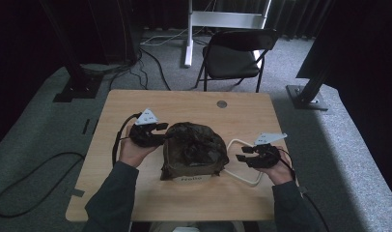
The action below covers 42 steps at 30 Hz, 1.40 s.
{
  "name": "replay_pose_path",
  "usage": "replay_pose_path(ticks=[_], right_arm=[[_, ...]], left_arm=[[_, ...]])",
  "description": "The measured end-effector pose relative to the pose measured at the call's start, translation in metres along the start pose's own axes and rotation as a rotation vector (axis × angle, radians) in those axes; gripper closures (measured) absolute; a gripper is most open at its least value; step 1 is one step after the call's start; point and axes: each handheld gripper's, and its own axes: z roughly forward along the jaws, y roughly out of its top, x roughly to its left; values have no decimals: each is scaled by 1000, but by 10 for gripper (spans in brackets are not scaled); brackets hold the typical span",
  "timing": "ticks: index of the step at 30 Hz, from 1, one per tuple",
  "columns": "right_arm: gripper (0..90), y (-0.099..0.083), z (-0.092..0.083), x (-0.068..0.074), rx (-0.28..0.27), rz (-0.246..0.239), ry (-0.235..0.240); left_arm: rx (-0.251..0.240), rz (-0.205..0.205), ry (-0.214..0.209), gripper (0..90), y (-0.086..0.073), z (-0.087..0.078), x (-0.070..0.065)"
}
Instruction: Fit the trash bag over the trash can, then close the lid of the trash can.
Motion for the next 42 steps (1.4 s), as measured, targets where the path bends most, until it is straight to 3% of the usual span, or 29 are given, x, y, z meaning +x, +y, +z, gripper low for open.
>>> replay_pose_path(ticks=[7, 15, 20, 32, 42], right_arm=[[596, -5, -7, -9, 9, 33, -93], [622, -14, -15, -24, 21, 110, -179], [607, -21, -15, -32, 20, 146, -196], [588, -29, -12, -39, 49, 159, -218], [562, -40, -7, -54, 89, 209, -252]], left_arm=[[-14, -20, 34, 557, -16, -10, 2], [-32, -83, 62, 557, -40, -16, 8], [-20, -107, 73, 556, -49, -18, 13], [12, -108, 67, 555, -54, -12, 13], [17, -140, 75, 537, -64, -13, 19]])
